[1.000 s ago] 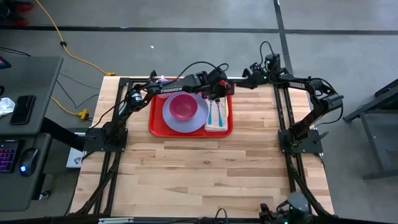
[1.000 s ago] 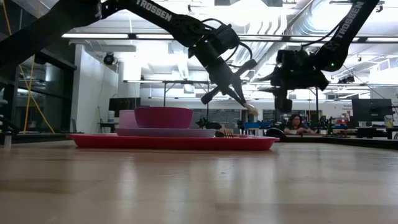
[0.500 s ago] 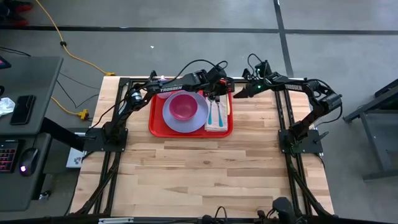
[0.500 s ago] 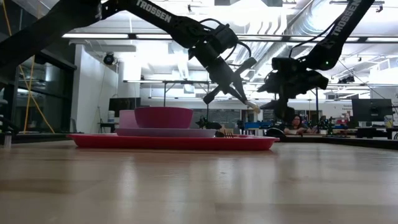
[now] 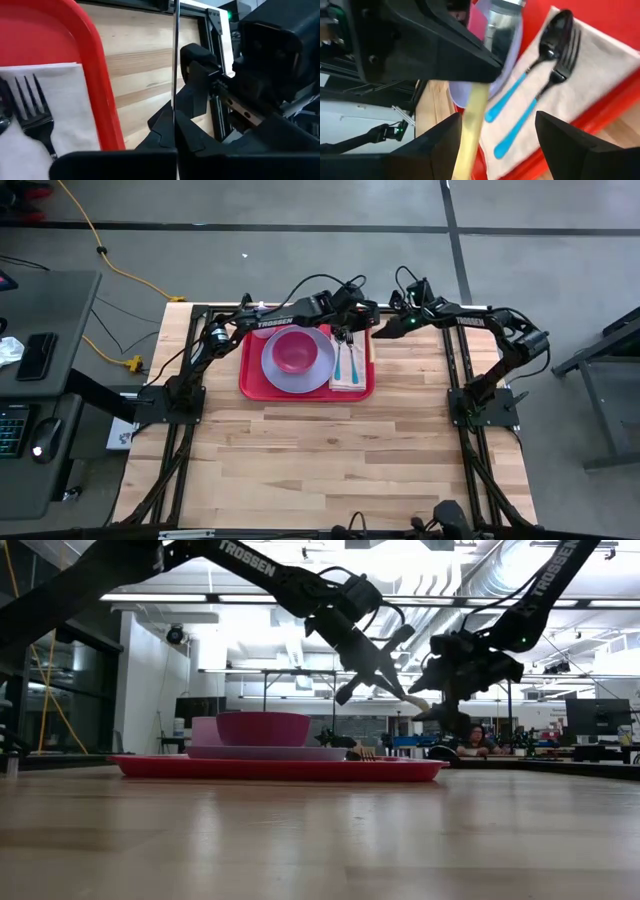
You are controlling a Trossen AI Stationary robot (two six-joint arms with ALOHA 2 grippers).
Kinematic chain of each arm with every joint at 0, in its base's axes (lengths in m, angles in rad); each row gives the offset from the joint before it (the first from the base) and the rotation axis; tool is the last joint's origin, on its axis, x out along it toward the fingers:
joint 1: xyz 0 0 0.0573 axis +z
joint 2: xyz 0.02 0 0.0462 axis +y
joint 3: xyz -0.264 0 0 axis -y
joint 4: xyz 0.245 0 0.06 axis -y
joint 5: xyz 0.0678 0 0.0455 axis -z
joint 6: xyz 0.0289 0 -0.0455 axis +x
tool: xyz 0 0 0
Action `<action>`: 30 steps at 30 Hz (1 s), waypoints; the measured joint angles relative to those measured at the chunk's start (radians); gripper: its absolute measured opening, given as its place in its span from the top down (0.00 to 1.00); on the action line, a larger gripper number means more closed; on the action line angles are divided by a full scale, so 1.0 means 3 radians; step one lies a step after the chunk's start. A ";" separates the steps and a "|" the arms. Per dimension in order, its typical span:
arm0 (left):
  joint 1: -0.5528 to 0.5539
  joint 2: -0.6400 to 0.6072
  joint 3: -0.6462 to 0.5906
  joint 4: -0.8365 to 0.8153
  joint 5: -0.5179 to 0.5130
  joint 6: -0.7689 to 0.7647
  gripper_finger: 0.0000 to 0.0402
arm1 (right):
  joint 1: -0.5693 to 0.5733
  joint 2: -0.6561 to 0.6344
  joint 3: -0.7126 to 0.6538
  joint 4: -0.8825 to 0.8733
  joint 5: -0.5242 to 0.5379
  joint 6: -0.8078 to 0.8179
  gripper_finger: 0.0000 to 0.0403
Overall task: Set up tray
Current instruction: Put the yellow knife on the brown napkin
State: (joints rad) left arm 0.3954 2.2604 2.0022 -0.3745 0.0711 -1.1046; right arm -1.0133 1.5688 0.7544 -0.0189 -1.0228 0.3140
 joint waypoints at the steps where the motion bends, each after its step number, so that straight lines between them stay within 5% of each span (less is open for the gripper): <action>1: 0.0000 0.0001 0.0000 0.0018 0.0001 -0.0001 0.95 | 0.0007 0.0000 0.0000 0.0050 0.0001 0.0023 0.42; 16: -0.0004 0.0001 0.0000 0.0127 0.0086 -0.0031 0.94 | 0.0158 0.0000 0.0000 0.0479 0.0074 0.0352 0.46; 30: -0.0001 0.0001 0.0000 0.0092 0.0080 0.0002 0.94 | 0.0176 0.0000 0.0000 0.0591 0.0162 0.0452 0.86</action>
State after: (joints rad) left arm 0.3950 2.2608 2.0022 -0.3469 0.0952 -1.1039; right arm -0.9604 1.5688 0.7544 0.1585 -0.9741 0.4495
